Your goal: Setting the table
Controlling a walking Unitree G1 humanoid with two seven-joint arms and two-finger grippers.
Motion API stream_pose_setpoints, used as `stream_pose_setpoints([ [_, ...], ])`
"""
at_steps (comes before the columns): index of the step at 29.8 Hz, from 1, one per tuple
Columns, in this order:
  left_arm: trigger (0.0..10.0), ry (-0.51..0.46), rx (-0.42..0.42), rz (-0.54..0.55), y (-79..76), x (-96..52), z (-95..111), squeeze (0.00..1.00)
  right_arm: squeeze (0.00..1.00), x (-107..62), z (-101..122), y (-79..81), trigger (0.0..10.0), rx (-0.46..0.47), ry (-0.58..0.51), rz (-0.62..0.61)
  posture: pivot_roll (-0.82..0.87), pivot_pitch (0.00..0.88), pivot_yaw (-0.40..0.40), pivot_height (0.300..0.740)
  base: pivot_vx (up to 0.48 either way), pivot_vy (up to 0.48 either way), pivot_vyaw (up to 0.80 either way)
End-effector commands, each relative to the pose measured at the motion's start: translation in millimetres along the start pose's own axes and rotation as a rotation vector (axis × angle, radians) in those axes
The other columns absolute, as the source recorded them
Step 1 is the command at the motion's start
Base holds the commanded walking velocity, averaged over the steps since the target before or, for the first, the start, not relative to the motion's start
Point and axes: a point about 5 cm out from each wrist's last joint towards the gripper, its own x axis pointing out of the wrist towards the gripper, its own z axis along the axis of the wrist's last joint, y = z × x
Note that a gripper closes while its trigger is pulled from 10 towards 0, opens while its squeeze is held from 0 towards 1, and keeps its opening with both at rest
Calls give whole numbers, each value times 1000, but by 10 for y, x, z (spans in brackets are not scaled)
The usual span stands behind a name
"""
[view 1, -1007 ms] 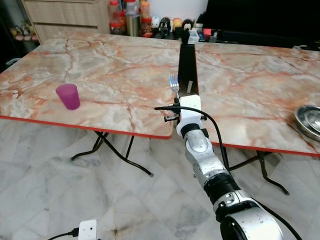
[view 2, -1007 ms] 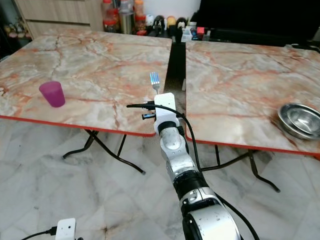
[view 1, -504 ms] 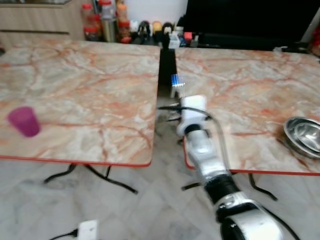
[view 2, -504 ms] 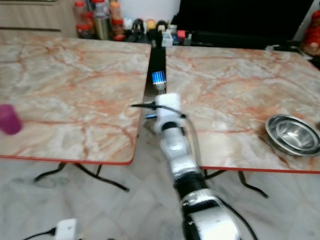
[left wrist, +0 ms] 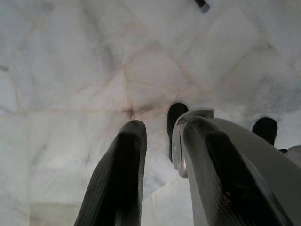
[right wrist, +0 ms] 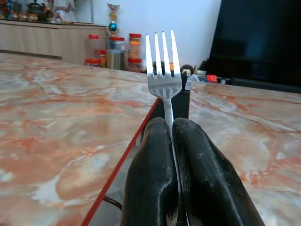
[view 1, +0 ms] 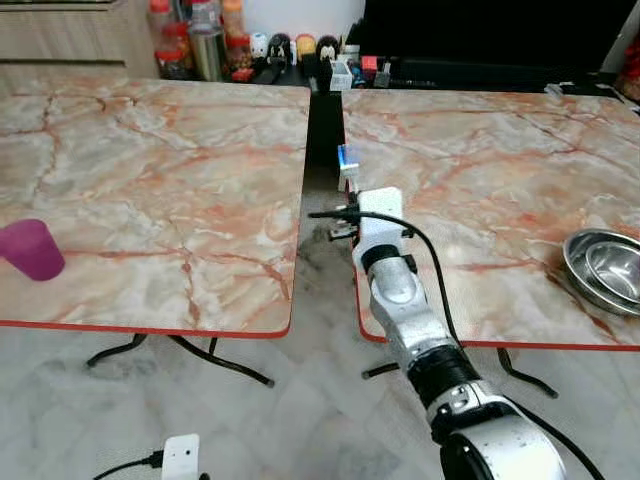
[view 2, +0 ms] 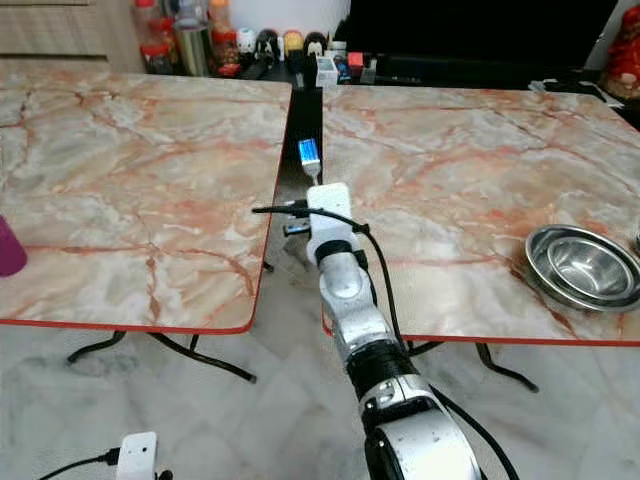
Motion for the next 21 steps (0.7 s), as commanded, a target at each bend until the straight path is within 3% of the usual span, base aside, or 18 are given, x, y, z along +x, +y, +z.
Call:
stream_pose_setpoints([
  [1, 10000, 26, -5, 0, -5, -13, -66, 0, 0, 11, 70, -7, 10000, 15, -31, 0, 101, 93, -36, 715, 0, 0, 0],
  [12, 10000, 28, 0, -2, -11, -16, -77, 0, 0, -2, 19, -53, 10000, 24, -31, 6, 105, 67, -37, 715, 0, 0, 0],
  [15, 10000, 24, -1, 0, -4, -13, -62, 0, 0, -30, -97, -326, 10000, 1, 1, -46, 110, 62, -42, 715, 0, 0, 0],
  [17, 10000, 22, -2, 4, 8, -12, -57, 0, 0, -90, -221, -698, 10000, -73, 51, -131, 106, 67, -42, 715, 0, 0, 0],
  [19, 10000, 23, -2, 4, 13, -12, -59, 0, 0, -121, -256, -847, 10000, -96, 67, -168, 99, 75, -42, 715, 0, 0, 0],
  [20, 10000, 24, -3, 6, 18, -14, -65, 0, 0, -159, -275, -1010, 10000, -116, 77, -211, 93, 79, -40, 715, 0, 0, 0],
  [21, 10000, 24, -3, 6, 18, -14, -65, 0, 0, -159, -275, -1010, 10000, -116, 77, -211, 93, 79, -40, 715, 0, 0, 0],
])
